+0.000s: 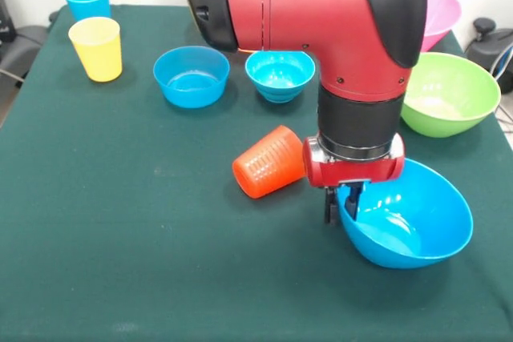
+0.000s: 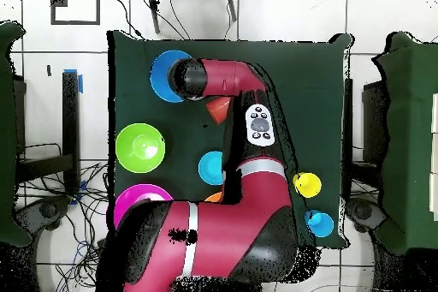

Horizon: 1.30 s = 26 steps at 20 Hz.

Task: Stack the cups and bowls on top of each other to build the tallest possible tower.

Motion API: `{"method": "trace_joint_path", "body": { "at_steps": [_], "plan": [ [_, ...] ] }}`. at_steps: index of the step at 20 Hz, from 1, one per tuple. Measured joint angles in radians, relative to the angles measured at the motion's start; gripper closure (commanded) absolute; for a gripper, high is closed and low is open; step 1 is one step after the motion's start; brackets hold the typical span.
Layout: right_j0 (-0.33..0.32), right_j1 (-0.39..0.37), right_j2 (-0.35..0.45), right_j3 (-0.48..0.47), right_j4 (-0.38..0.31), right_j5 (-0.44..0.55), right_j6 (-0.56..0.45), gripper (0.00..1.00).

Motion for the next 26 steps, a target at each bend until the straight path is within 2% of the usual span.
{"method": "trace_joint_path", "body": {
  "at_steps": [14, 20, 21, 26],
  "plan": [
    [-0.021, 0.000, 0.005, 0.000, 0.005, 0.000, 0.000, 1.00],
    [-0.111, 0.016, 0.054, -0.017, 0.005, 0.001, 0.000, 1.00],
    [-0.146, 0.034, 0.073, -0.039, 0.005, 0.008, 0.000, 1.00],
    [-0.231, 0.087, 0.135, -0.122, 0.005, 0.075, -0.012, 1.00]
  ]
}}
